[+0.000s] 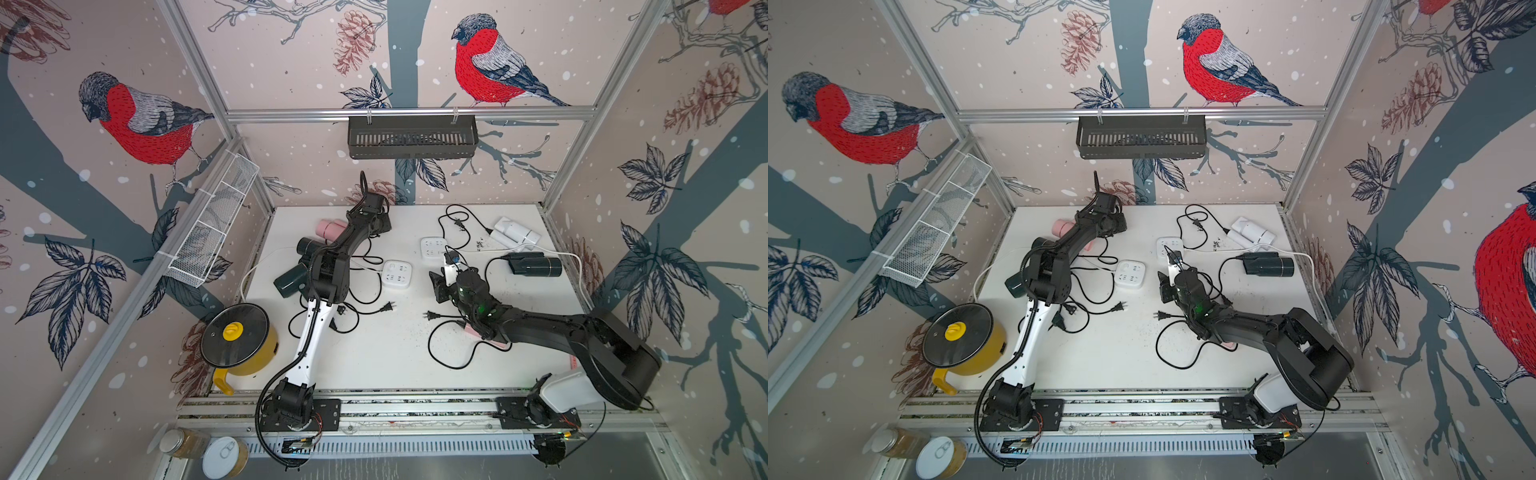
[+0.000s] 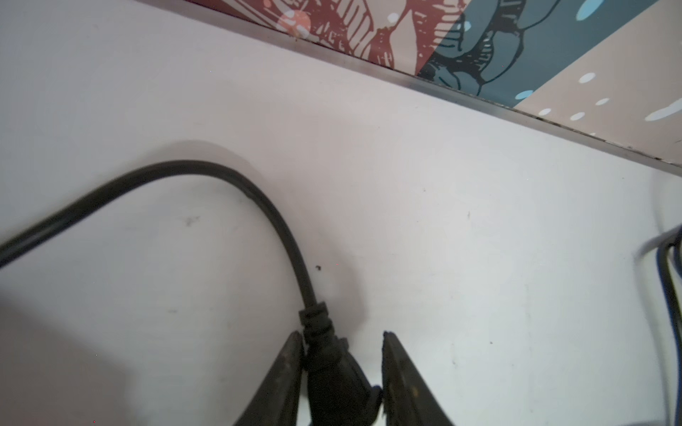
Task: Charge the blow dryers
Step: Pick up the plug from the center of the board.
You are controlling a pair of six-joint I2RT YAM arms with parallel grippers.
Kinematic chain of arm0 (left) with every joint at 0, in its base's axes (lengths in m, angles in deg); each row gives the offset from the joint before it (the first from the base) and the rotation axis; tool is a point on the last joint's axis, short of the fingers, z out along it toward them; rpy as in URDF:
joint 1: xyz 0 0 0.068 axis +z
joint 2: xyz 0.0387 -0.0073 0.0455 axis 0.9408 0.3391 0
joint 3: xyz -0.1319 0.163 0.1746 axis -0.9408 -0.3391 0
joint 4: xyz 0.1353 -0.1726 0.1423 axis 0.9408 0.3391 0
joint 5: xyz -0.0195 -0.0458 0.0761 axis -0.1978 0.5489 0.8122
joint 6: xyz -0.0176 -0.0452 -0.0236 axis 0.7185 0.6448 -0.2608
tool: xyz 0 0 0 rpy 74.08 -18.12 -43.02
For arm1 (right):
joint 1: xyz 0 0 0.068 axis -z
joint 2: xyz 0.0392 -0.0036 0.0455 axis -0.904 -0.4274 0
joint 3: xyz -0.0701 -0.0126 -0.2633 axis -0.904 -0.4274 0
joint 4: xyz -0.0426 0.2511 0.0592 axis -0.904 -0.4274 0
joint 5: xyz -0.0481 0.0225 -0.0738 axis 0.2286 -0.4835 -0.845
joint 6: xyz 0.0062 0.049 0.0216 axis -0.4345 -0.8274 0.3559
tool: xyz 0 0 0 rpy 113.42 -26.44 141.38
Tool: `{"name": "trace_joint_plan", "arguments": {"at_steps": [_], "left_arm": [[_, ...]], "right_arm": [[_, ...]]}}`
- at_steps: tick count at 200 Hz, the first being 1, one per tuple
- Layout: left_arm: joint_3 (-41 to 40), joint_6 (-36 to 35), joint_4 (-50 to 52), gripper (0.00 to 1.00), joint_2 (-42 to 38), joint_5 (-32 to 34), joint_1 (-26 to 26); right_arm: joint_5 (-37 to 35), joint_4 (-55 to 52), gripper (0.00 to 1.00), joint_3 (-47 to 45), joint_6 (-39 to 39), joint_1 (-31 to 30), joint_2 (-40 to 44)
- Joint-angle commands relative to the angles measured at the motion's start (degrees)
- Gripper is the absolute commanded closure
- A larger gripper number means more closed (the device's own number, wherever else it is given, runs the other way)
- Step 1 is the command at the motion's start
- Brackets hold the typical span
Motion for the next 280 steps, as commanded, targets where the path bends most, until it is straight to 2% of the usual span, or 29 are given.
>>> {"name": "trace_joint_plan", "arguments": {"at_steps": [1,58,75,115,140,170,193,224,244,280], "left_arm": [[-0.4,-2.7,9.1,0.64,-0.4,2.7,0.1],[-2.6,-5.3,9.7,0.69,-3.5,-0.1,-0.4],[-3.7,-5.0,9.3,0.73,-5.3,-0.6,-0.6],[-5.4,-4.9,9.6,0.74,-10.5,-1.0,-1.9],[-10.0,-4.8,8.3,0.75,-15.3,-1.7,-2.5],[-20.3,-3.7,4.0,0.75,-23.1,-3.8,-3.2],[-29.7,-3.0,-0.8,0.76,-29.9,-6.8,-3.8],[-41.5,-3.6,-6.9,0.77,-38.1,-11.8,-5.3],[-48.8,-3.8,-11.4,0.78,-42.4,-14.1,-6.5],[-61.5,-2.4,-20.9,0.78,-48.9,-15.7,-8.2]], "right_arm": [[-1.0,0.3,0.57,0.6,0.9,-0.1,-0.5],[-1.5,0.2,0.57,0.7,1.1,-0.6,-0.6],[-1.9,0.2,0.57,0.7,1.2,-0.6,-0.5],[-2.1,0.4,0.57,0.6,1.1,-0.7,-0.5],[-2.2,0.6,0.57,0.3,0.9,-0.7,-0.1],[-1.0,0.4,0.58,-0.6,-0.1,-0.4,2.3],[4.9,-1.4,0.58,-0.7,-2.7,1.6,5.3],[23.8,-3.4,0.61,1.3,-13.8,9.9,7.2],[31.9,-4.9,0.64,4.7,-20.2,12.4,4.8],[41.3,-7.2,0.64,13.6,-28.6,12.1,-2.7]]}}
